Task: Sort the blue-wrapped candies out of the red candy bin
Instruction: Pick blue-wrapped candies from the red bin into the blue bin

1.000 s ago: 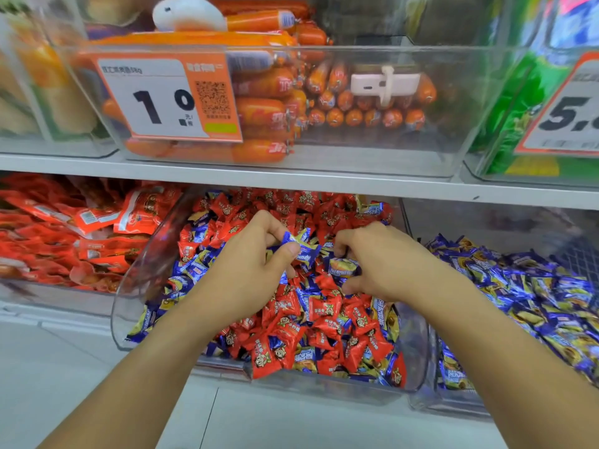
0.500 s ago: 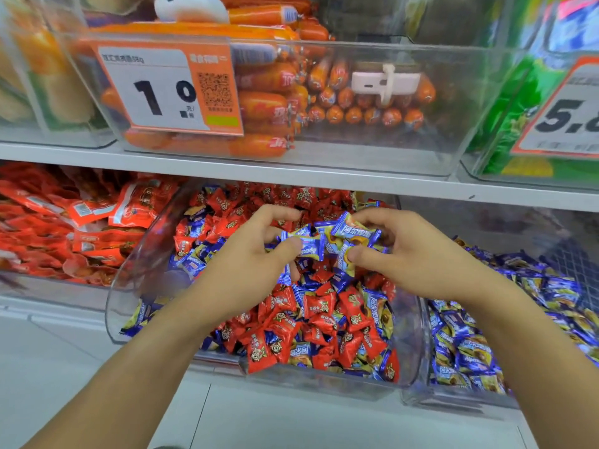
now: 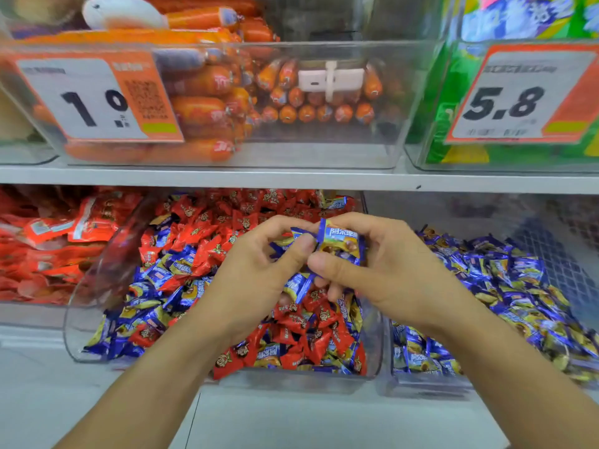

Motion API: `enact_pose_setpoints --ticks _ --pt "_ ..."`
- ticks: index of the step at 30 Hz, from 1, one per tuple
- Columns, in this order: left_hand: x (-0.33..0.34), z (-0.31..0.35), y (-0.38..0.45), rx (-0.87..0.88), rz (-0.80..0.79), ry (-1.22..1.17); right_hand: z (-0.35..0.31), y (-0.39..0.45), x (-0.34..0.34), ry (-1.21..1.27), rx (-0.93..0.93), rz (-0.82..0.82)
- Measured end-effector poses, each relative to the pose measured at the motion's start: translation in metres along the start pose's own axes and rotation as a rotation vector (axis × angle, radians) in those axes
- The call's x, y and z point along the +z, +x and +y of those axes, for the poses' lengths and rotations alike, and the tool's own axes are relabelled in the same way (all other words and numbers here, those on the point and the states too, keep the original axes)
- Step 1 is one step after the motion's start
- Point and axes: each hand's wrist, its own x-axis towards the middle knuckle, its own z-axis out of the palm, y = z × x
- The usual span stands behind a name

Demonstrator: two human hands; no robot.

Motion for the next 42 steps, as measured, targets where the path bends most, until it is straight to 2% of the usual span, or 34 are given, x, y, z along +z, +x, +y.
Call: enact_pose_setpoints --ticks 4,8,13,16,19,21,24,27,30,32,34,36,38,42 --pt "0.013 0.001 0.004 0.035 0.111 0.076 0.004 -0.014 -0.026 -0.172 -0.006 0.224" --pt "0.033 0.012 0.012 0.135 0.103 0.275 0.013 -0.039 -0.070 -0.092 0.117 0.278" --pt "0.096 0.028 0.017 0.282 -0.060 0.306 0.027 -0.063 -0.107 -0.167 0.224 0.327" --pt "0.124 0.021 0.028 0.280 -0.197 0.350 0.026 -0.074 -0.118 -0.231 0.182 0.340" --pt "0.131 0.025 0.033 0.320 -0.325 0.527 0.026 -0.079 -0.118 -0.285 0.117 0.350" --pt "0.121 0.030 0.028 0.418 -0.285 0.617 0.027 -0.080 -0.117 -0.304 0.115 0.370" --pt "0.084 0.027 0.015 0.538 -0.106 0.679 0.029 -0.074 -0.115 -0.476 0.102 0.431" --pt "0.034 0.013 0.001 0.436 -0.056 0.777 0.025 -0.062 -0.101 -0.500 0.044 0.459" --pt "-0.008 -0.005 -0.010 0.199 -0.184 1.021 0.013 -0.050 -0.066 -0.533 -0.098 0.385" --pt "-0.025 -0.016 -0.014 0.103 -0.284 1.166 0.006 -0.042 -0.035 -0.616 -0.257 0.250" --pt "-0.032 -0.026 -0.012 0.080 -0.329 1.221 0.004 -0.030 -0.008 -0.716 -0.350 0.080" --pt "-0.032 -0.033 -0.008 0.140 -0.328 1.265 0.008 -0.014 0.014 -0.939 -0.346 -0.045" --pt "-0.030 -0.034 -0.006 0.182 -0.314 1.283 0.012 0.001 0.028 -1.151 -0.267 -0.090" --pt "-0.041 -0.033 -0.011 0.190 -0.264 1.222 0.021 0.027 0.034 -1.240 -0.124 -0.181"
